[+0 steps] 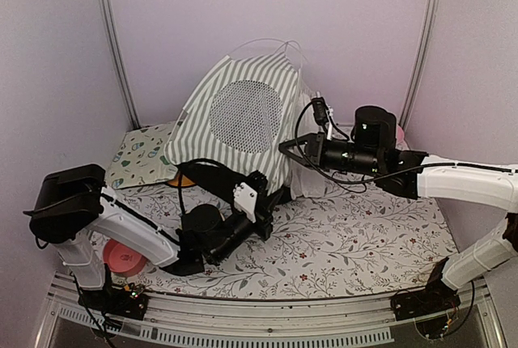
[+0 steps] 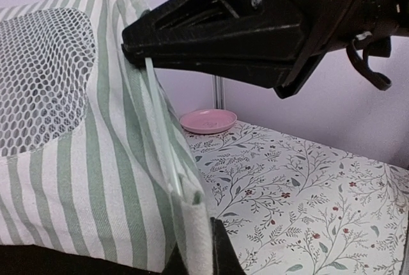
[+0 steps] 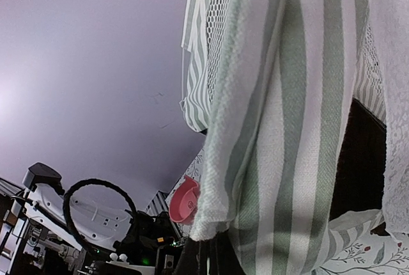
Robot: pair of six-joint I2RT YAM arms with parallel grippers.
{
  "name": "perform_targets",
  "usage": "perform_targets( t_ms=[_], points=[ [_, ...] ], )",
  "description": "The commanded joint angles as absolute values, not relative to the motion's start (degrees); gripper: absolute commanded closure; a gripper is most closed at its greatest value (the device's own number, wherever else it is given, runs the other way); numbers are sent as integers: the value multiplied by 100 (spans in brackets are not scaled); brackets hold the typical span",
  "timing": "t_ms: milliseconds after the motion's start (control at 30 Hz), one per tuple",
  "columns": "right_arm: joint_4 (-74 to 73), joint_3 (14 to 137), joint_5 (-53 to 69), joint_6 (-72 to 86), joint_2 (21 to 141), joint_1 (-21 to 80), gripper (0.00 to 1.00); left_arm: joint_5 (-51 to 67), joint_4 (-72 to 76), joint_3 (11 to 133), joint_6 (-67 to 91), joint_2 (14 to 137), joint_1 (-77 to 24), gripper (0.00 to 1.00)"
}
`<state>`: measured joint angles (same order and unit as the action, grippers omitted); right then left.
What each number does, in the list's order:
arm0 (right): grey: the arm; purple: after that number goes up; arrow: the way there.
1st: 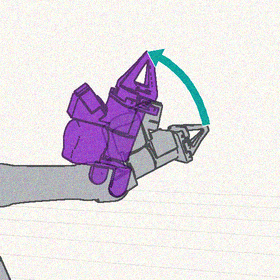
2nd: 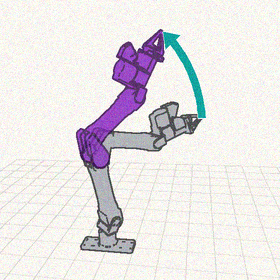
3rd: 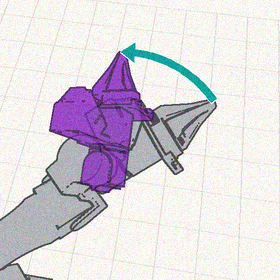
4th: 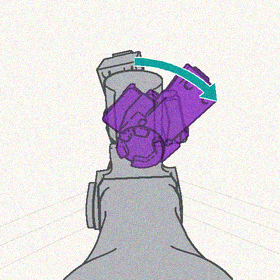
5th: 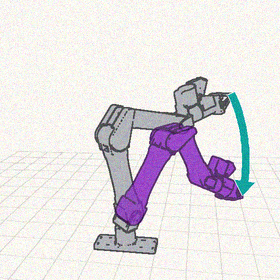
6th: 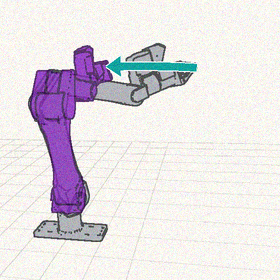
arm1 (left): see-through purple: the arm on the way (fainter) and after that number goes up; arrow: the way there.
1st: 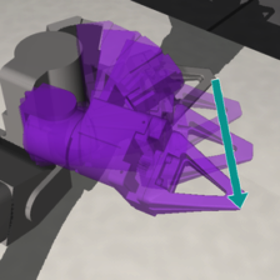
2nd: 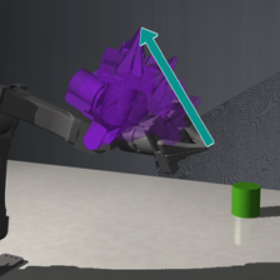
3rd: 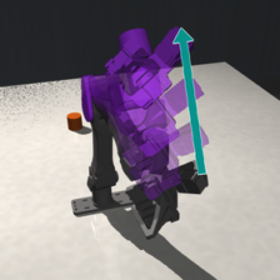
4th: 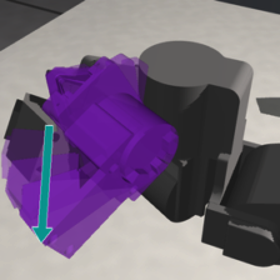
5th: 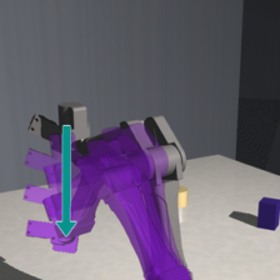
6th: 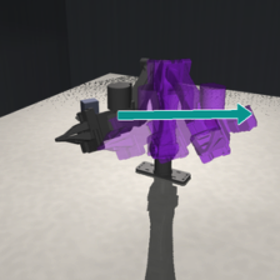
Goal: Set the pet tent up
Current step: Insert the tent pole into the pole socket of the pet tent.
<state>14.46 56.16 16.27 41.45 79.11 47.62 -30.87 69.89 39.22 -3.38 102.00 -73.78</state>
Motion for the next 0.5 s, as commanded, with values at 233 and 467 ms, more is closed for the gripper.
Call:
perform_targets(
  t_ms=[233,467],
  points=[
    [1646,5767,793,3628,7970,4919,100,-2835,6420,3942,-146,9788,-7252,99],
    [883,6197,-125,3008,7889,4953,100,-2164,6098,4517,-179,9820,-6906,77]
  ],
)
